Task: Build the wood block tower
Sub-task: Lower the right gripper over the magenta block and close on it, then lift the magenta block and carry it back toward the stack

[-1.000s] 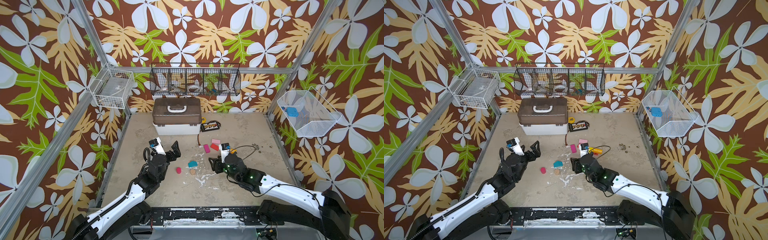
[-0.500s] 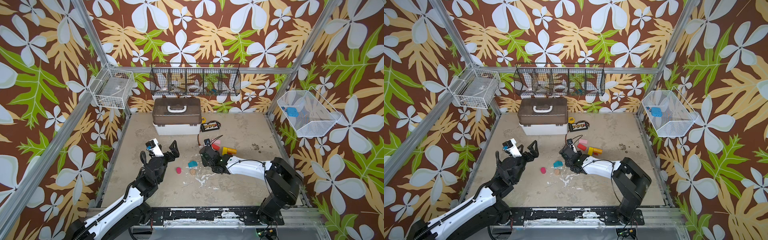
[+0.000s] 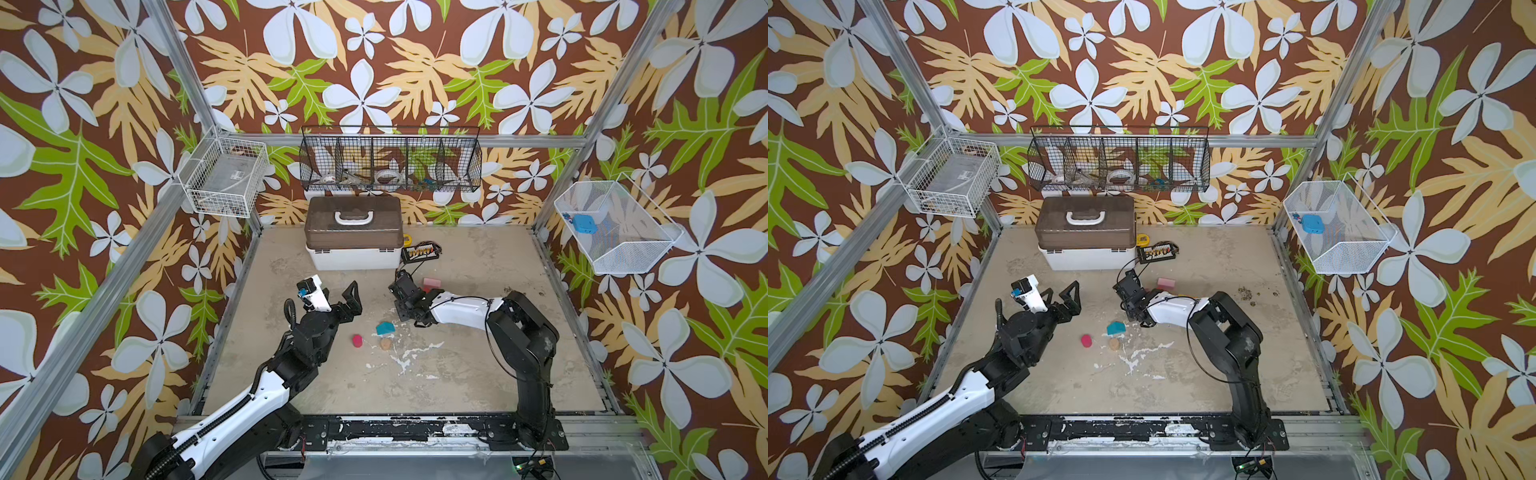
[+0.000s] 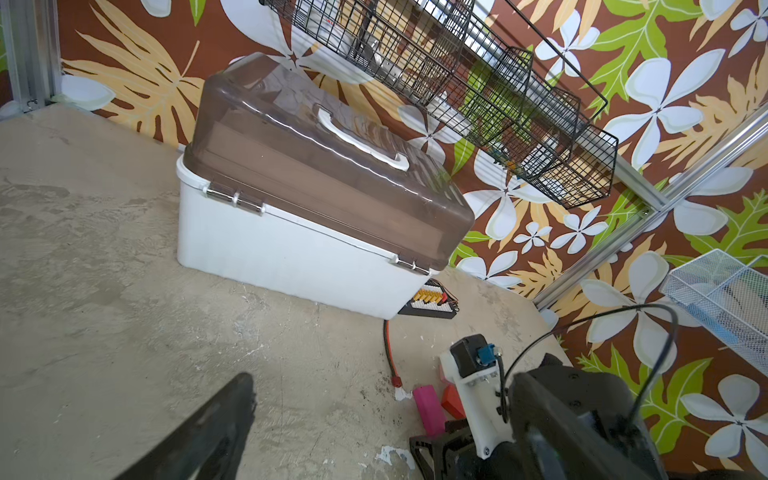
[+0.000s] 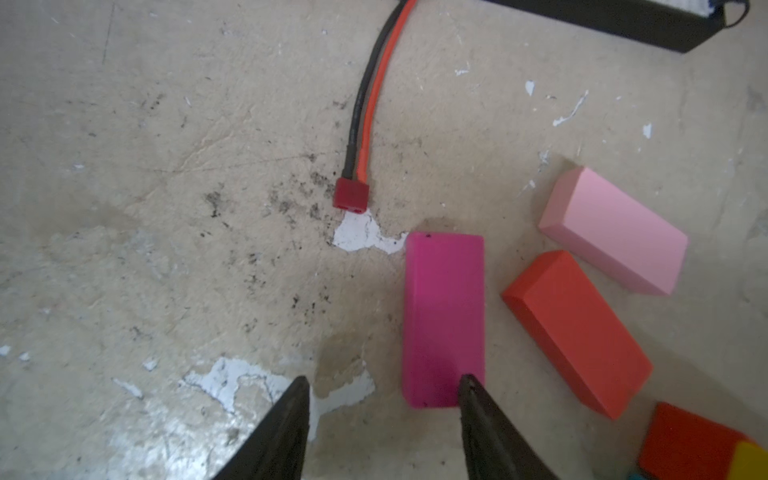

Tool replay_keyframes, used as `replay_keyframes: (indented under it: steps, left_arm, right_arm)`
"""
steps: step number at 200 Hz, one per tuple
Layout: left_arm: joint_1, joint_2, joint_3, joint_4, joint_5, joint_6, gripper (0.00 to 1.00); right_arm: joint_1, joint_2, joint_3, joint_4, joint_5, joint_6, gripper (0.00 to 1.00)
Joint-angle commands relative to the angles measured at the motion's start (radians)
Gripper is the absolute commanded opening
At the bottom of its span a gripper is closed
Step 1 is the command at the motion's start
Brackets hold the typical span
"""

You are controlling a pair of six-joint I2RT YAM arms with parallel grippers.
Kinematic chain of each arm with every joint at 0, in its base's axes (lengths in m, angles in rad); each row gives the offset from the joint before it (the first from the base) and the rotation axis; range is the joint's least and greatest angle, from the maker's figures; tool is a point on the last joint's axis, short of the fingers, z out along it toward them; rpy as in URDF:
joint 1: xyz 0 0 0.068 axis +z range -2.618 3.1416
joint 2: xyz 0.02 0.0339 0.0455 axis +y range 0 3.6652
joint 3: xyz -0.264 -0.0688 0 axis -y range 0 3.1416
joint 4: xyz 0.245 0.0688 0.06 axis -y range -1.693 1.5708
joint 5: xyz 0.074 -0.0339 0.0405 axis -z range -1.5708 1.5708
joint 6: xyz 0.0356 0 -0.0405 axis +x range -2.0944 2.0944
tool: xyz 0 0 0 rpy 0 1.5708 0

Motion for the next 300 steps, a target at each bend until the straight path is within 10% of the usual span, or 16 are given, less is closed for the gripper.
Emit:
replay_keyframes:
  steps: [1,300]
  left_arm:
    - [0.002,0.007,0.014,0.012,0.004,-0.003,0.96]
    - [0.002,-0.019,0.006,0.004,0.001,0.002,0.98]
  right_arm:
    - [-0.005,-0.002,0.011,-0.020,-0.009,-0.013,0.57]
    - [-0.066,0.069,0.101,-0.048,-0.012,0.008,0.43]
